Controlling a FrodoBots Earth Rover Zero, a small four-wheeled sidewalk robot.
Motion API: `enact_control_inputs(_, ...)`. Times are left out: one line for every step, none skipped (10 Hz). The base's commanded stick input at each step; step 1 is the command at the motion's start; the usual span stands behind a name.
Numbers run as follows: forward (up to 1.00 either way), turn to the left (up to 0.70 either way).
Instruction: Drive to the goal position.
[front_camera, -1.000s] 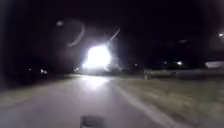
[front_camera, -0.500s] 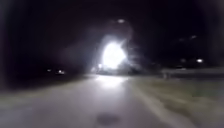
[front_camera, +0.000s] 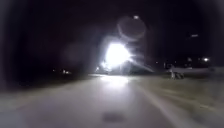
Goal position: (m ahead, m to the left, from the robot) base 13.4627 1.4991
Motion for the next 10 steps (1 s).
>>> enact_control_inputs(1.0,0.0)
enact_control_inputs(1.0,0.0)
enact_control_inputs(1.0,0.0)
enact_control_inputs(1.0,0.0)
enact_control_inputs(1.0,0.0)
enact_control_inputs(1.0,0.0)
enact_control_inputs(1.0,0.0)
enact_control_inputs(1.0,0.0)
enact_control_inputs(1.0,0.0)
enact_control_inputs(1.0,-0.05)
